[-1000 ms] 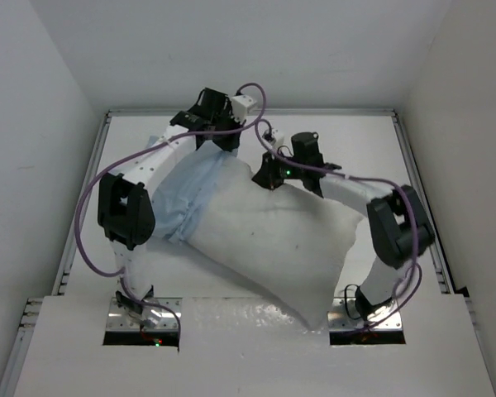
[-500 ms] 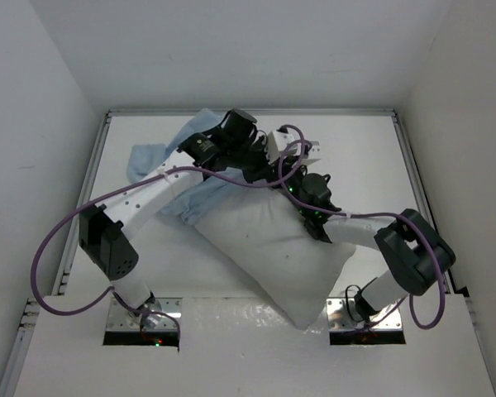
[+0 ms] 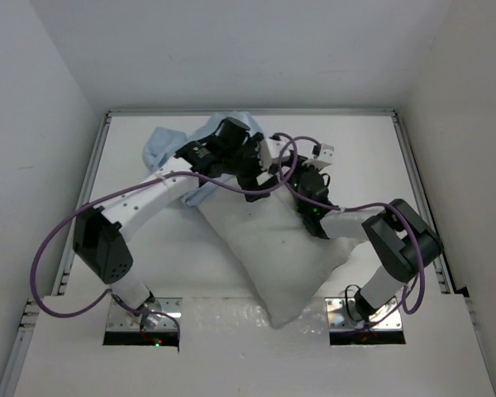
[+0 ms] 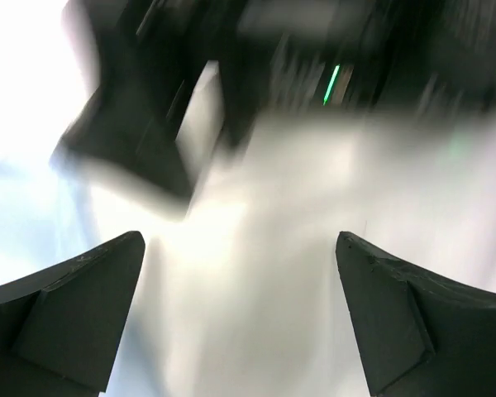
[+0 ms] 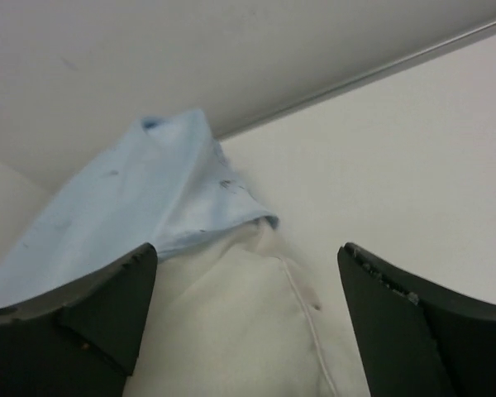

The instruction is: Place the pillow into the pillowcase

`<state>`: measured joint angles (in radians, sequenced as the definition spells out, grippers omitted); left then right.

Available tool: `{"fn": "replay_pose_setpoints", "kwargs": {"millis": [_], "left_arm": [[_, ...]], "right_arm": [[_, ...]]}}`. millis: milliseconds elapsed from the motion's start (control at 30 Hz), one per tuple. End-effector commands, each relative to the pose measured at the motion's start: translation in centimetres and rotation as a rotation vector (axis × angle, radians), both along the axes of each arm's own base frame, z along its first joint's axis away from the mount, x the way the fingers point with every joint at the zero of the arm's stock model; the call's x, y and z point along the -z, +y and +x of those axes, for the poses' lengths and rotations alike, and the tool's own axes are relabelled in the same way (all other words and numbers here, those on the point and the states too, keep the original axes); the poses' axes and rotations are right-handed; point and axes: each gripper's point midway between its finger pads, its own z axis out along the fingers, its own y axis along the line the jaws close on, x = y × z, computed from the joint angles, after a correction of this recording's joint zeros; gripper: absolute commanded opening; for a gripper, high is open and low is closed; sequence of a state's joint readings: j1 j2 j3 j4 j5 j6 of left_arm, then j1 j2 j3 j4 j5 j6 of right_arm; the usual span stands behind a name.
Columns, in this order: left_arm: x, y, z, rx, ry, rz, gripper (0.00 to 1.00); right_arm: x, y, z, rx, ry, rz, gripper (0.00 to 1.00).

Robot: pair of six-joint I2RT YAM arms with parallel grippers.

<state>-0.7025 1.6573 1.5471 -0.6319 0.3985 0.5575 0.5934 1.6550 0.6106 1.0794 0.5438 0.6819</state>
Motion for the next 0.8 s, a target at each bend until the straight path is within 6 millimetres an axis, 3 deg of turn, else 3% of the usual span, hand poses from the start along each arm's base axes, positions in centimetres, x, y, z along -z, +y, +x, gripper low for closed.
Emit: {"fn": "replay_pose_setpoints", "kwargs": {"millis": [0,33,67,100,133,233,267,300,333,367,400,433,500,533,567,600,633,667,767], "left_arm": [[-7.8,4.8,1.1,-0.14,-0.142,-0.121,1.0],[-8.8,6.4,1.7,-0.184,-0.152,-0.126,1.0],[-9.6,7.8,1.1,-0.212,-0.153,-0.124,1.0],[-9.9,8.7,1.0,-0.244,-0.159,-0.114,1.0],[-9.7,10.2,1.4,-0.308,-0.171,-0.08,1.0],[-7.3,13.8,0.3,-0.424,-0.158,0.036,1.0],[-5.0,15.1,-0.6,-0.453,-0.128,0.092,0.99],[-3.6,16.3,-0.7,-0.489,-0.116,0.133,0.64],[-2.4,17.6,-0.8,-0.527,-0.11,0.182,0.4],[-0.2,19.2,-1.3,-0.561,-0.066,0.22,0.01],[0.7,20.5,-1.1,-0.604,-0.059,0.252,0.0],[2.5,21.6,-1.2,-0.622,-0.033,0.278,0.0],[4.0,24.0,-0.2,-0.69,-0.025,0.296,0.0],[4.3,24.4,0.8,-0.707,-0.049,0.277,0.01],[6.2,24.9,0.6,-0.711,-0.025,0.297,0.05],[6.7,25.4,0.9,-0.71,-0.029,0.301,0.24],[7.6,24.6,0.7,-0.671,-0.016,0.272,0.38],[7.9,24.3,0.6,-0.654,-0.018,0.254,0.56],[9.2,23.0,0.6,-0.599,-0.035,0.191,0.71]], "right_arm": [[-1.6,-1.2,0.4,-0.068,-0.005,-0.11,0.9],[-2.5,-1.4,0.5,-0.094,0.004,-0.143,0.92],[0.2,-2.3,0.2,-0.119,0.125,-0.282,0.93],[-1.6,-2.1,0.9,-0.13,0.125,-0.338,0.95],[-0.3,-2.9,0.0,-0.141,0.223,-0.43,0.95],[-2.1,-4.0,-0.7,-0.156,0.228,-0.573,0.96],[-3.6,-4.6,-1.6,-0.163,0.209,-0.607,0.96],[-4.5,-4.5,-2.2,-0.185,0.191,-0.613,0.88],[-4.4,-3.6,-3.4,-0.27,0.199,-0.625,0.74],[-6.0,-3.1,-4.3,-0.299,0.168,-0.613,0.4],[-5.7,-1.9,-5.6,-0.362,0.177,-0.625,0.28],[-5.6,-0.8,-6.6,-0.418,0.171,-0.643,0.23],[-5.1,1.3,-8.1,-0.476,0.161,-0.717,0.35],[-3.8,3.7,-10.4,-0.561,0.16,-0.803,0.42],[-2.9,4.4,-11.0,-0.555,0.167,-0.851,0.58],[-1.8,5.1,-11.9,-0.574,0.17,-0.886,0.65],[-1.7,7.4,-13.6,-0.626,0.113,-0.901,0.7],[0.0,7.6,-14.4,-0.626,0.122,-0.943,0.77],[1.4,9.3,-16.1,-0.637,0.076,-1.035,0.83]]}}
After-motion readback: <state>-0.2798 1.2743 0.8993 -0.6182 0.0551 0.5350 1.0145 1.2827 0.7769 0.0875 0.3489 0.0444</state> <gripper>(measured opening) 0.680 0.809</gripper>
